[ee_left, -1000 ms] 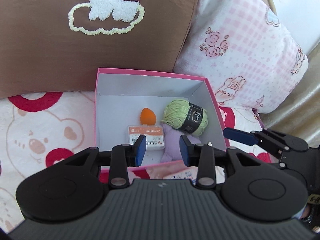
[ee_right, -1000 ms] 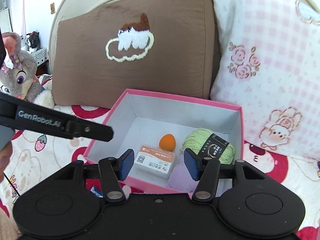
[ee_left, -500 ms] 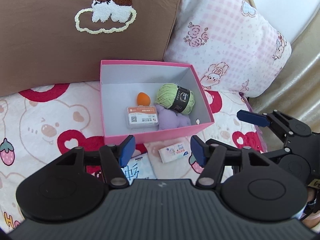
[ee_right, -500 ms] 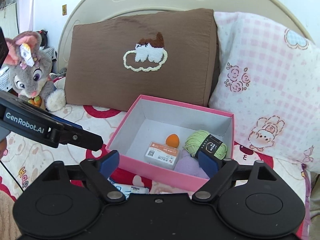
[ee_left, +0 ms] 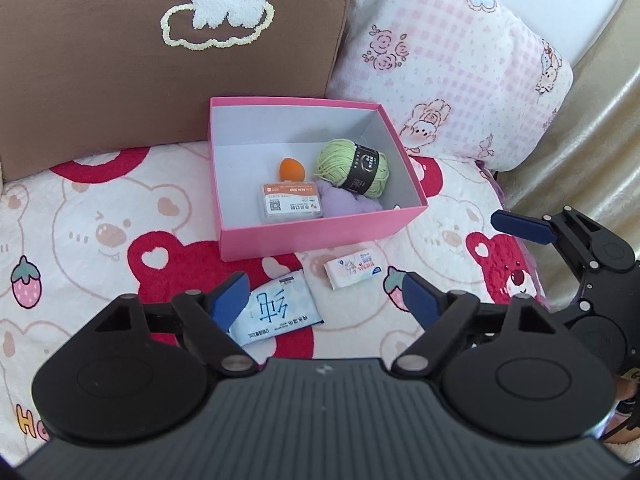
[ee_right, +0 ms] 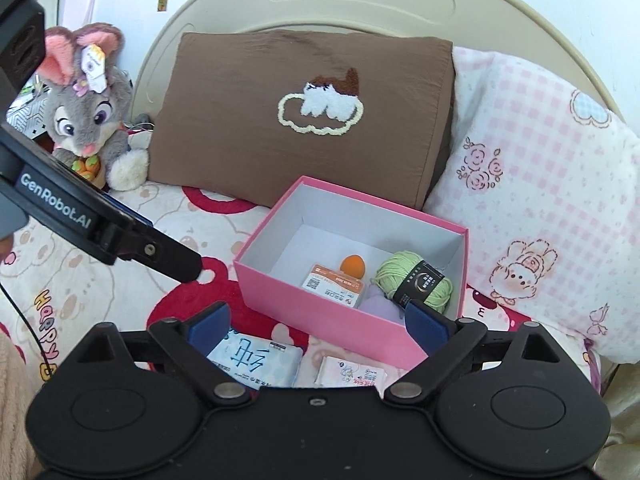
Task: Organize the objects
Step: 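Withdraw the left gripper and move it toward the blue wet-wipes pack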
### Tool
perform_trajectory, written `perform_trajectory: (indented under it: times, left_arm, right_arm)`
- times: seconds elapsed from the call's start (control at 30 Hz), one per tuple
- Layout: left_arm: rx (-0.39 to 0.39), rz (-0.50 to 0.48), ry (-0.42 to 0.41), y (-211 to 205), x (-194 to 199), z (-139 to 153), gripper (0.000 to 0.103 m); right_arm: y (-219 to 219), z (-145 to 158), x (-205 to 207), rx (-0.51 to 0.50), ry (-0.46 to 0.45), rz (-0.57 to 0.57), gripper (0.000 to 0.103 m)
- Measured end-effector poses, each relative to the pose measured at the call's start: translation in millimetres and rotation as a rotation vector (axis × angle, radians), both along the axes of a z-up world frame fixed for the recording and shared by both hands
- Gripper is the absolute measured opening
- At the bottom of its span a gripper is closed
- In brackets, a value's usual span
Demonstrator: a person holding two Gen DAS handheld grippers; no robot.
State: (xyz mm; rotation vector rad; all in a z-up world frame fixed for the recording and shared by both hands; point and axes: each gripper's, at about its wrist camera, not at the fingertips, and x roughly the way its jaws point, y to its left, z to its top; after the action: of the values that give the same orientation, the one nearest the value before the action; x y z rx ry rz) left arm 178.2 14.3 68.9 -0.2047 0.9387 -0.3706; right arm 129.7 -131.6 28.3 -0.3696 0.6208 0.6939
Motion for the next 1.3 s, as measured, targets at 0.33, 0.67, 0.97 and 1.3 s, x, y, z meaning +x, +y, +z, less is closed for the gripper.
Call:
perform_trajectory:
  times: [0.33, 0.67, 0.97, 1.3]
  left_arm:
    - [0.009, -0.004, 0.017, 0, -8, -36, 0.094]
    - [0.020, 0.026, 0.025, 9, -1, -75, 0.094]
    - [0.013, 0.058, 0.089, 16, 13, -112, 0.094]
    - [-0.049, 0.125, 0.146, 40, 33, -147, 0.092]
  right_arm:
    - [10, -30, -14, 0.016, 0.095, 0.110, 0.098]
    - [31, -68, -15, -0.009, 0.143, 0.186, 0.098]
    - [43, -101, 2, 0.001, 0.180, 0.199, 0.098]
    - [53, -134, 33, -0.009, 0.280, 0.123, 0.098]
